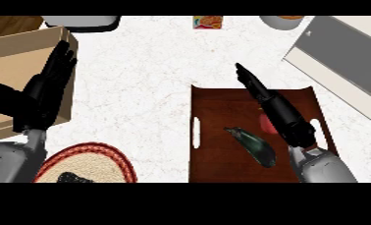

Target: Pick the eggplant from the tray and place it in the tiered shelf

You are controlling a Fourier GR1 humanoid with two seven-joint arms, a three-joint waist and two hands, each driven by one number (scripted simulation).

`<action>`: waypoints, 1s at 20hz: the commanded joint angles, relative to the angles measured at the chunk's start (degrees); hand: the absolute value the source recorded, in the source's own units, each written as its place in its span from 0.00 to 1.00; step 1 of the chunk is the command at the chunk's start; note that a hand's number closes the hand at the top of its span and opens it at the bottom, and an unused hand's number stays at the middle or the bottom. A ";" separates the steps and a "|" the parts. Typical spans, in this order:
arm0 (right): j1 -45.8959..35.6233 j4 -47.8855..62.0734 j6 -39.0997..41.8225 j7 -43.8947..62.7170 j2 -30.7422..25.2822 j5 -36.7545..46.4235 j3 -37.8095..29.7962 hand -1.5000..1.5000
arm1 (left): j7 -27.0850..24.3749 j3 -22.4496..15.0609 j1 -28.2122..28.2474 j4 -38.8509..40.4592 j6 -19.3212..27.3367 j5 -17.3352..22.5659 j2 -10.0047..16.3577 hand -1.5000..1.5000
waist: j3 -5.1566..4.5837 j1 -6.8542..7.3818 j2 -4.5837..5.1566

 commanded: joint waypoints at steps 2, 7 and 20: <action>-10.33 12.08 9.61 -4.47 -0.22 -5.27 -4.46 1.00 | -2.46 1.20 -0.48 3.54 -2.84 0.49 -1.94 0.50 | 0.12 0.91 2.03; -18.61 19.06 12.63 -2.03 -11.37 7.12 -2.14 1.00 | 1.57 -0.75 -3.18 1.68 -3.27 1.51 -2.54 0.50 | -0.09 2.95 2.93; -32.74 45.15 53.07 7.06 -9.46 -23.69 -9.90 0.00 | 0.18 -0.67 -3.26 5.45 -4.15 0.44 -5.87 0.50 | 0.10 1.35 1.94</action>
